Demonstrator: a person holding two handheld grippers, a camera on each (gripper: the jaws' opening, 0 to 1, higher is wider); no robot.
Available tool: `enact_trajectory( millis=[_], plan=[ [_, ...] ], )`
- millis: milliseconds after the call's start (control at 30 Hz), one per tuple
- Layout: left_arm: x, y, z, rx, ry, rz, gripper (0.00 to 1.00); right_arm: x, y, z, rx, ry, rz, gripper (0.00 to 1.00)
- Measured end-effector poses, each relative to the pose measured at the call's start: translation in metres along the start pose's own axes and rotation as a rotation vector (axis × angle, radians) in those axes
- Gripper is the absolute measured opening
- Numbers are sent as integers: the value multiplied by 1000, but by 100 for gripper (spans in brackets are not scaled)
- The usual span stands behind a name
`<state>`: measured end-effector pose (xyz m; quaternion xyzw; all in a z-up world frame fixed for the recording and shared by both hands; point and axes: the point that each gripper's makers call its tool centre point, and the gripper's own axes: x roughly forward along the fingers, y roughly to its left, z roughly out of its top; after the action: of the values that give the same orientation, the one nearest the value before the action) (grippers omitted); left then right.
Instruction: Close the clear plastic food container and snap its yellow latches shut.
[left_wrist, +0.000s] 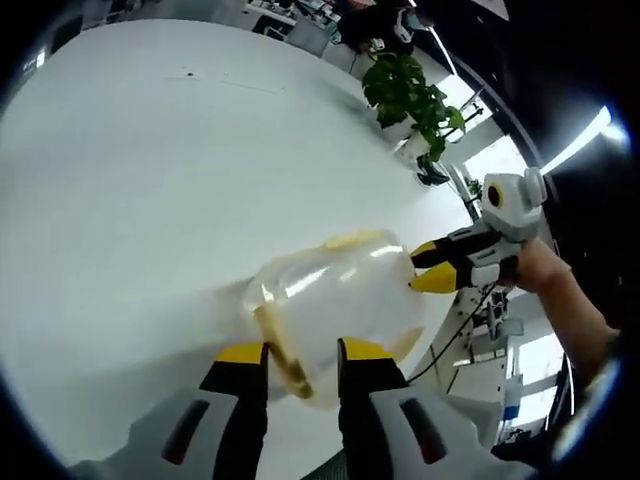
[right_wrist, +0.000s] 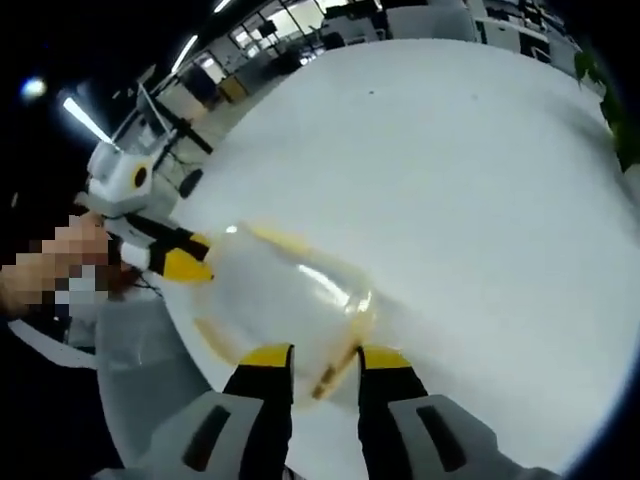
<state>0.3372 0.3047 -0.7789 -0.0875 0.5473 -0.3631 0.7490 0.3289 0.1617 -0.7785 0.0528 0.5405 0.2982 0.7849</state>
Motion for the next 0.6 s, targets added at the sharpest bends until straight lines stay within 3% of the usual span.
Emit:
enact_trajectory(
  millis=[233,333,600],
  plan=[
    [1,-2,2,31,1,-6,26,-3,-1,0,-5,-17,-20,23],
    [0,0,6,128,-38,23,27,-4,-1,4,-82,3,-50,24],
    [-3,-2,9,244,-30,92,29,-4,2,7,-177,45,-94,25]
  ],
)
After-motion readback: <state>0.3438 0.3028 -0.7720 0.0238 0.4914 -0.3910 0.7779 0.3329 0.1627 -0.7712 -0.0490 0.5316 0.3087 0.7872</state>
